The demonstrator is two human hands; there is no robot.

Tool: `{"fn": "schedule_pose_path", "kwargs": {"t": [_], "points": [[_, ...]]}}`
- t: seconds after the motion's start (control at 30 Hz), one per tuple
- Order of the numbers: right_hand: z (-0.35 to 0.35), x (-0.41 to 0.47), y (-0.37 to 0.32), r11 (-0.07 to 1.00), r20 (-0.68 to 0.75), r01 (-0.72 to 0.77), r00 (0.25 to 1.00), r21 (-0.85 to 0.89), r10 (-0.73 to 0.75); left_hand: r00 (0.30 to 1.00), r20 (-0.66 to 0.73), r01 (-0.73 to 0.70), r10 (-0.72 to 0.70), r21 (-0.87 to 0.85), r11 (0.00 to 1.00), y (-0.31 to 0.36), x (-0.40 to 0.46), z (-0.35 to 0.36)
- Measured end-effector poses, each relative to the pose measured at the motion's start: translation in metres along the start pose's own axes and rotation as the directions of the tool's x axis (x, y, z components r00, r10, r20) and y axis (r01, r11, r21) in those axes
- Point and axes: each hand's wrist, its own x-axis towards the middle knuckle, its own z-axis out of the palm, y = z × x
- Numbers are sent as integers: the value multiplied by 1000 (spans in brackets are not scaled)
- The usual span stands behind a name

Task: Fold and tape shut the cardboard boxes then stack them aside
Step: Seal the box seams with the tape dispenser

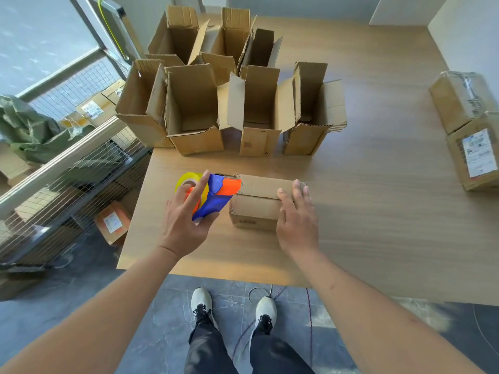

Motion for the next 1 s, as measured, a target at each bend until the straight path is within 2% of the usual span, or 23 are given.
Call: {"fn": "schedule_pose_path", "kwargs": {"t": [0.1,0.2,0.3,0.47,0.57,0.77,0.87,1.0], "points": [[3,-10,-11,991,59,77,995,108,-83,981,62,-190,186,78,979,22,22,-6],[-2,-10,-3,965,132,74,985,253,-110,943,185,-305,278,143,941,37,38,0],[-17,1,12,935,194,-20,980,355,-53,892,359,-352,274,171,920,42,46,10],[-34,21,19,936,255,16,960,350,-112,820,517,-439,244,295,849,42,46,15],[-37,27,23,949,294,60,943,310,-156,818,524,-465,238,359,809,45,45,13],[-59,47,13,978,327,126,929,164,-174,858,484,-397,171,415,818,47,41,16],[-81,58,1,965,433,261,867,31,-248,858,489,-390,154,427,816,43,39,19],[-90,65,-6,913,508,407,780,30,-364,864,480,-383,153,426,820,43,37,19]]}}
